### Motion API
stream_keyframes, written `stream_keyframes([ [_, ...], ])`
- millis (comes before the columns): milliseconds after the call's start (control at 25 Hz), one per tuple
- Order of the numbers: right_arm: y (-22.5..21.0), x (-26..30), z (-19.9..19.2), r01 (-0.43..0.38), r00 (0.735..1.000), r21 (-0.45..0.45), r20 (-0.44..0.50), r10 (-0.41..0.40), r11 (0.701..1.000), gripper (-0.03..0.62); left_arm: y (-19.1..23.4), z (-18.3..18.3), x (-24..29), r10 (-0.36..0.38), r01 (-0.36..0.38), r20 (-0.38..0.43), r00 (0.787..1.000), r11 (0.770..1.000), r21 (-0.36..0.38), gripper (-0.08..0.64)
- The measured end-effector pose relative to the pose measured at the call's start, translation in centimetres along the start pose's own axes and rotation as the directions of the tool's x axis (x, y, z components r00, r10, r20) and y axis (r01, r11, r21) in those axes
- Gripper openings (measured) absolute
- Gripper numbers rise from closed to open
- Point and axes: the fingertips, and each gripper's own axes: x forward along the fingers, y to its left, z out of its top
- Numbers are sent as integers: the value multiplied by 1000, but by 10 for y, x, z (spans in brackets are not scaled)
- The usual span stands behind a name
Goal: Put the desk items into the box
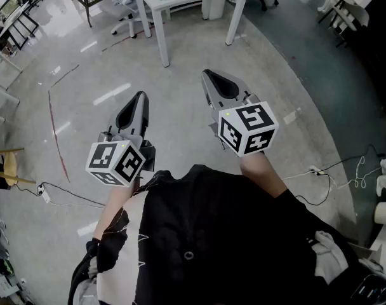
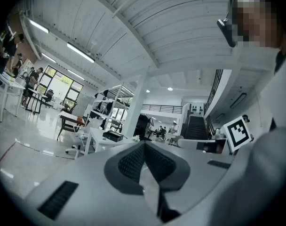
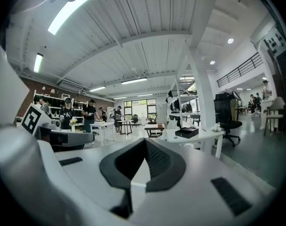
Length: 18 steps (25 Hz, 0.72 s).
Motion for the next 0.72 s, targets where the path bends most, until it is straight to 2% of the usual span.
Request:
stream_keyframes([
  [320,-11,-2,-4,3,1000,14,0,-3,1000,5,-4,-8,9,0,0,-14,1000,1000,-9,9],
  [480,-24,-3,-19,4,1000,54,-26,-3,999,5,-8,-26,14,8,-9,-43,999,1000,-23,9],
  [720,-33,4,-47,-30,997,58,-76,34,998,6,-8,-54,20,36,-39,-49,998,998,-56,9],
])
